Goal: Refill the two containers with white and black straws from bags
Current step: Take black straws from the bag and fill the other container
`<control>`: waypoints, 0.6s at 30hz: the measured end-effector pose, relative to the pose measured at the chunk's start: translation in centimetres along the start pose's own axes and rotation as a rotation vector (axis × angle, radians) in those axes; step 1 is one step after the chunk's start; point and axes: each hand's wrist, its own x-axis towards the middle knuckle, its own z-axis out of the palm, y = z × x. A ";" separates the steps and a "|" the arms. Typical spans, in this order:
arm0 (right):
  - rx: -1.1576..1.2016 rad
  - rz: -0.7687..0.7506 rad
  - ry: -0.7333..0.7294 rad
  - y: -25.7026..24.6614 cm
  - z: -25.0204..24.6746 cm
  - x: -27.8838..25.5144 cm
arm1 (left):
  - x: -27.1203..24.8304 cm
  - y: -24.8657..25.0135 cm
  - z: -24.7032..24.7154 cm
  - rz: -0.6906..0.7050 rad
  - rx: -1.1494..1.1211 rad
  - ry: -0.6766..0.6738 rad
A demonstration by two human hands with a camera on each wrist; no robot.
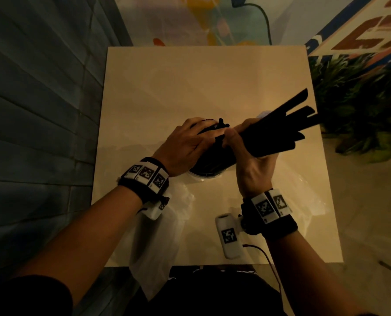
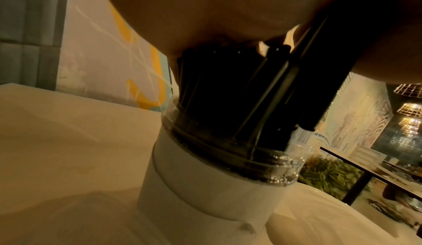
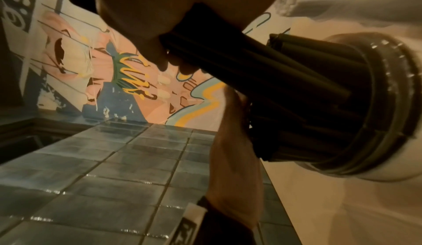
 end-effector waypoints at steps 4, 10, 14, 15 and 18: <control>-0.105 -0.063 -0.030 0.3 1.1 0.2 | -0.2 -0.1 -0.2 0.026 -0.017 -0.008; -0.277 -0.078 -0.104 1.7 1.7 -0.5 | -0.2 -0.6 0.5 0.099 0.146 0.006; -0.272 -0.081 -0.086 2.2 1.4 -0.7 | -0.3 0.0 0.8 0.103 0.171 0.057; -0.272 -0.088 -0.107 2.5 1.4 -0.9 | -0.3 0.1 0.7 0.101 0.191 0.052; -0.361 -0.071 -0.221 3.3 2.4 -1.6 | -0.4 -0.3 0.4 0.098 0.206 0.009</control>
